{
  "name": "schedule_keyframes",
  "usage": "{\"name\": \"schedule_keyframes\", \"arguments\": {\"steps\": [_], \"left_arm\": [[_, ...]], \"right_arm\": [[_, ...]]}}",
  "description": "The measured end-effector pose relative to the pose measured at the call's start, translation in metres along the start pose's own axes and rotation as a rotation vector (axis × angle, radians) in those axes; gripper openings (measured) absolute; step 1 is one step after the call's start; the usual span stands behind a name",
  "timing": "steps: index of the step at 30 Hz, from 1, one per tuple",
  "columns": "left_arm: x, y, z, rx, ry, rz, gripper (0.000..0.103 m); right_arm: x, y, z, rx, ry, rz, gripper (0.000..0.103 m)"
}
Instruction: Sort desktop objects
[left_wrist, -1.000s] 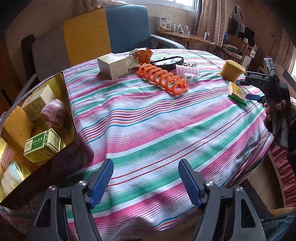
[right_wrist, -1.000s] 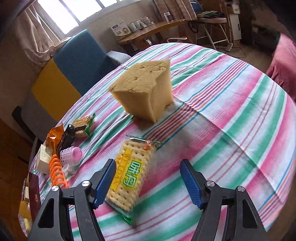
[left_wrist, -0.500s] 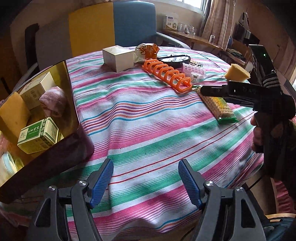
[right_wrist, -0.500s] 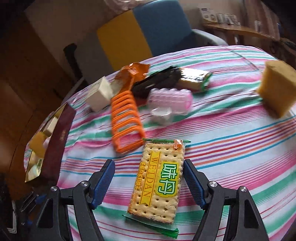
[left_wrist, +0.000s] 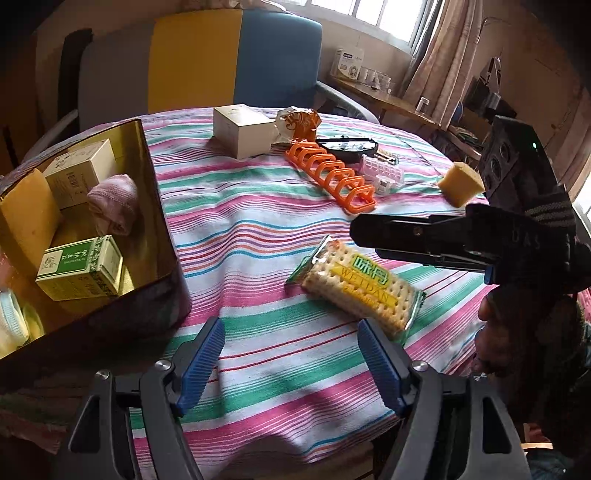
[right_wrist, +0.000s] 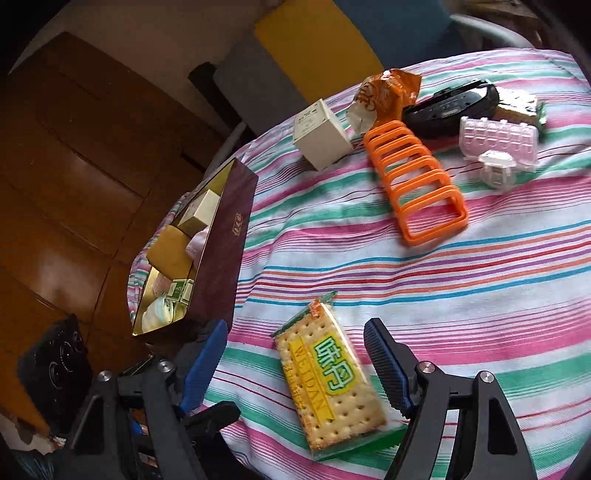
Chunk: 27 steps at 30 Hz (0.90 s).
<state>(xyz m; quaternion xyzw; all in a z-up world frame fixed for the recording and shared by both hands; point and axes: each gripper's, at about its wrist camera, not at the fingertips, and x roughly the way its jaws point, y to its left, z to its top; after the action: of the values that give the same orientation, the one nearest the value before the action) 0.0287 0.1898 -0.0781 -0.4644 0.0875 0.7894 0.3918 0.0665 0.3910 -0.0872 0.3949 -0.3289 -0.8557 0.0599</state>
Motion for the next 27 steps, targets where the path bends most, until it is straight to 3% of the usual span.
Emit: {"name": "schedule_keyframes", "arguments": {"steps": [5,9,14,19,22,24,27], "left_arm": [[0.014,-0.020,0.014,-0.016,0.042,-0.111,0.078],[0.027,-0.036,0.019,0.006,0.069,-0.179,0.078],[0.051,-0.040,0.033,0.018,0.114,-0.168,0.081],[0.074,-0.030,0.058,-0.022,0.137,-0.148,0.081],[0.083,-0.028,0.074,0.004,0.135,-0.116,0.081],[0.085,-0.028,0.079,0.022,0.130,-0.083,0.081],[0.079,-0.023,0.078,0.004,0.119,-0.090,0.081]], "right_arm": [[-0.036,-0.029,0.000,0.066,-0.071,-0.066,0.080],[-0.047,-0.056,-0.004,0.208,-0.075,0.036,0.085],[-0.040,-0.062,-0.007,0.289,-0.051,0.149,0.088],[-0.039,-0.062,-0.010,0.285,-0.045,0.141,0.089],[-0.042,-0.066,-0.012,0.288,-0.052,0.135,0.088],[-0.046,-0.071,-0.011,0.300,-0.065,0.133,0.089],[-0.055,-0.075,-0.008,0.288,-0.084,0.102,0.091]]}}
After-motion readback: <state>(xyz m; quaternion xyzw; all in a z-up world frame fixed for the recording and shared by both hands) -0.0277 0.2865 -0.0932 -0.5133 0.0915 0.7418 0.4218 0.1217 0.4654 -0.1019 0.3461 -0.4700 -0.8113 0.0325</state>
